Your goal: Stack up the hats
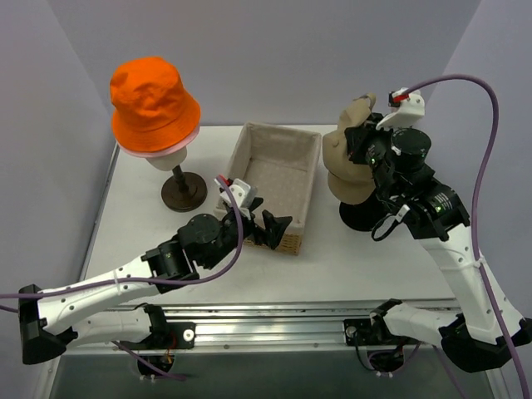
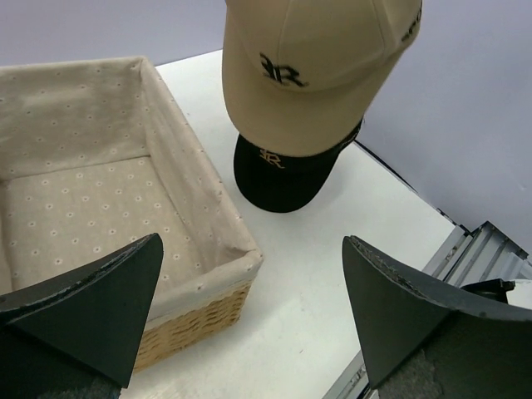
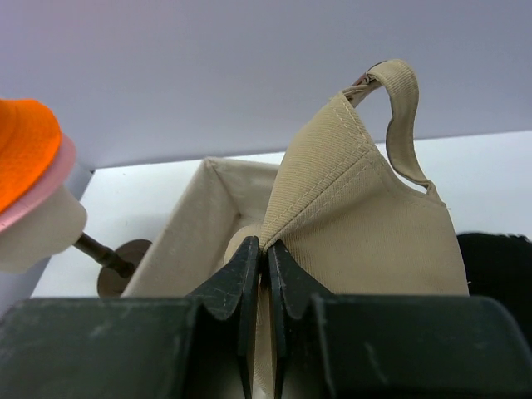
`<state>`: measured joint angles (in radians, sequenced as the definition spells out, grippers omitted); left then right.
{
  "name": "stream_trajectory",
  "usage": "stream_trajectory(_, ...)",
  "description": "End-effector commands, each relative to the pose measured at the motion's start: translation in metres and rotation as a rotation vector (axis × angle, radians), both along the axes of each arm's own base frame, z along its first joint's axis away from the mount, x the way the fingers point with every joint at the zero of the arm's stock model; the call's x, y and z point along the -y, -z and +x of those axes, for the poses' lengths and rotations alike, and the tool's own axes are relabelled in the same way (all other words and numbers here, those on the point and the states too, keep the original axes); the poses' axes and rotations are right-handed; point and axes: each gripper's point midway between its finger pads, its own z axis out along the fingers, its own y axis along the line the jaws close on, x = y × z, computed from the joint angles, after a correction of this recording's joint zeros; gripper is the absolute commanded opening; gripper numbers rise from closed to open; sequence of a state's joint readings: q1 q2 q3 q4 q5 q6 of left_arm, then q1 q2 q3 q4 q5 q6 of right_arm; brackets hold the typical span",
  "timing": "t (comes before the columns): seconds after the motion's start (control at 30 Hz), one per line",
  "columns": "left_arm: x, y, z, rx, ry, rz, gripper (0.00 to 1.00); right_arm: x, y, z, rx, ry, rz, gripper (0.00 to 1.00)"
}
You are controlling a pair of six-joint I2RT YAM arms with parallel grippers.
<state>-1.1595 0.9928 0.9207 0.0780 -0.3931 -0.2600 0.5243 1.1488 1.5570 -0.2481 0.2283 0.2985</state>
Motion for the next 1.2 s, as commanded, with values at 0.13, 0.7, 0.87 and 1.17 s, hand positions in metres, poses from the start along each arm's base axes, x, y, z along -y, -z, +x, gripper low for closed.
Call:
stream_trajectory(0.13, 0.039, -0.046, 0.012, 0.058, 0.039, -0.075, 0.97, 0.031, 0.03, -0.016, -0.032, 0.114, -0.022, 0.0)
stream_trajectory(0.7, 0.064, -0.052, 0.065, 0.054, 0.142, -0.178, 0.98, 0.055, 0.073, -0.013, -0.101, 0.251, -0.084, 0.0)
stream_trajectory(0.87, 0.09, -0.059, 0.064, 0.097, 0.251, -0.216, 1.0, 0.063, 0.083, -0.018, -0.115, 0.282, -0.092, 0.0)
stream_trajectory(1.17, 0.132, -0.055, 0.067, 0.164, 0.423, -0.223, 0.85, 0.069, 0.087, -0.02, -0.125, 0.304, -0.095, 0.0)
